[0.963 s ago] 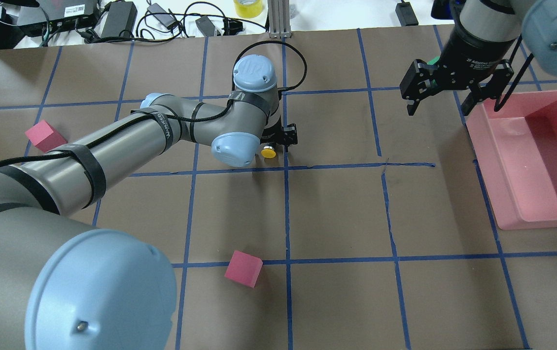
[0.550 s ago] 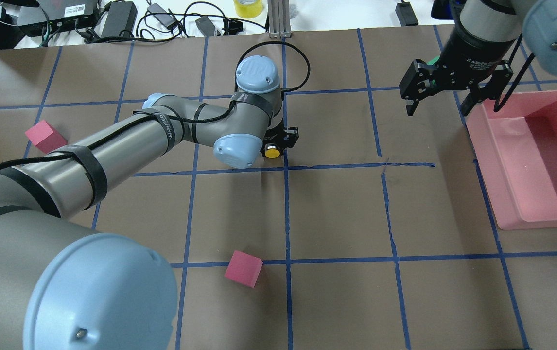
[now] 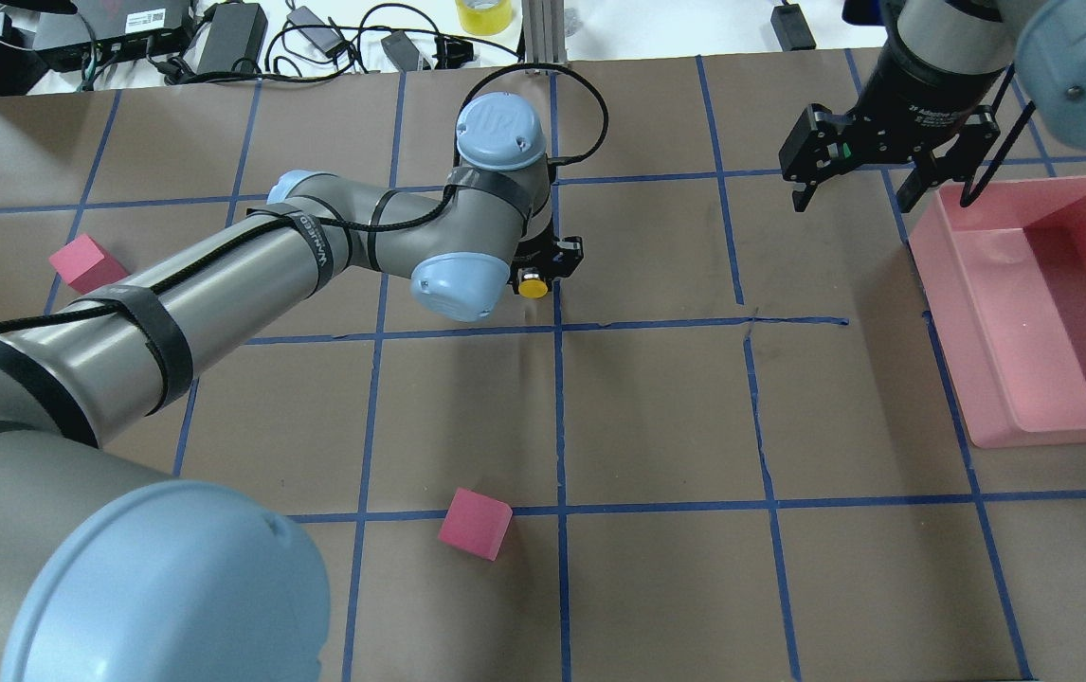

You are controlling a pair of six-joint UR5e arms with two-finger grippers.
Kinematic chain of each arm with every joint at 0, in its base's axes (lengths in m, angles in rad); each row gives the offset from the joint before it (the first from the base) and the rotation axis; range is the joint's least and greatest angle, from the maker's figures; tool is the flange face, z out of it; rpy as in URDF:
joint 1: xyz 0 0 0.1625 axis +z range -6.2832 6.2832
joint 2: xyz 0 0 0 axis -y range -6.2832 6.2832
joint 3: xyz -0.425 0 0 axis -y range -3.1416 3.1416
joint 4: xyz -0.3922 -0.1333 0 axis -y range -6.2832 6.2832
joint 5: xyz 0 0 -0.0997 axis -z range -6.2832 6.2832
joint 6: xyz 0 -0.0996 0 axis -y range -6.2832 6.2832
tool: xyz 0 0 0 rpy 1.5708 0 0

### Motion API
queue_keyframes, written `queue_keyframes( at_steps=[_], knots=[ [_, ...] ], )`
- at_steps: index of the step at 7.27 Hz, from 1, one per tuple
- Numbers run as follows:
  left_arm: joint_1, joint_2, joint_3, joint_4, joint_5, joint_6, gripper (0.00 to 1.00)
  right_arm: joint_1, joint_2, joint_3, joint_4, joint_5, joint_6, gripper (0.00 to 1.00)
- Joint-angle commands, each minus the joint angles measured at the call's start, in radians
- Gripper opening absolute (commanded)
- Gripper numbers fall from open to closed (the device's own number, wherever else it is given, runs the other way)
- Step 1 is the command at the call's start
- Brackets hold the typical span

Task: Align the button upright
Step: 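Close the left gripper on the button's black body and lift it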

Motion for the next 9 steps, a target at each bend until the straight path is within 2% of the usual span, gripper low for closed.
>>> queue_keyframes(
  at_steps=[1, 2, 3, 4, 7, 8, 9],
  knots=[
    [0.008, 0.036, 0.032, -0.114, 0.075, 0.051, 0.03, -0.001, 0.001, 0.004, -0.007, 0.008, 0.0, 1.0],
    [0.012, 0.039, 0.073, -0.196, 0.081, 0.089, 0.0, -0.004, -0.002, 0.003, 0.005, 0.006, 0.0, 1.0],
    [0.018, 0.039, 0.119, -0.278, 0.142, 0.176, 0.0, -0.003, -0.002, 0.003, -0.002, 0.009, 0.0, 1.0],
    [0.018, 0.036, 0.15, -0.372, 0.252, 0.284, 0.0, -0.001, -0.004, 0.003, -0.006, 0.008, 0.0, 1.0],
    [0.018, 0.045, 0.155, -0.498, 0.276, 0.565, 0.0, -0.003, -0.007, 0.003, -0.001, 0.008, 0.0, 1.0],
    [0.018, 0.046, 0.153, -0.555, 0.355, 0.671, 0.0, -0.003, -0.006, 0.003, 0.0, 0.008, 0.0, 1.0],
    [0.018, 0.039, 0.15, -0.602, 0.472, 0.798, 0.0, -0.001, -0.007, 0.003, 0.001, 0.008, 0.0, 1.0]
  ],
)
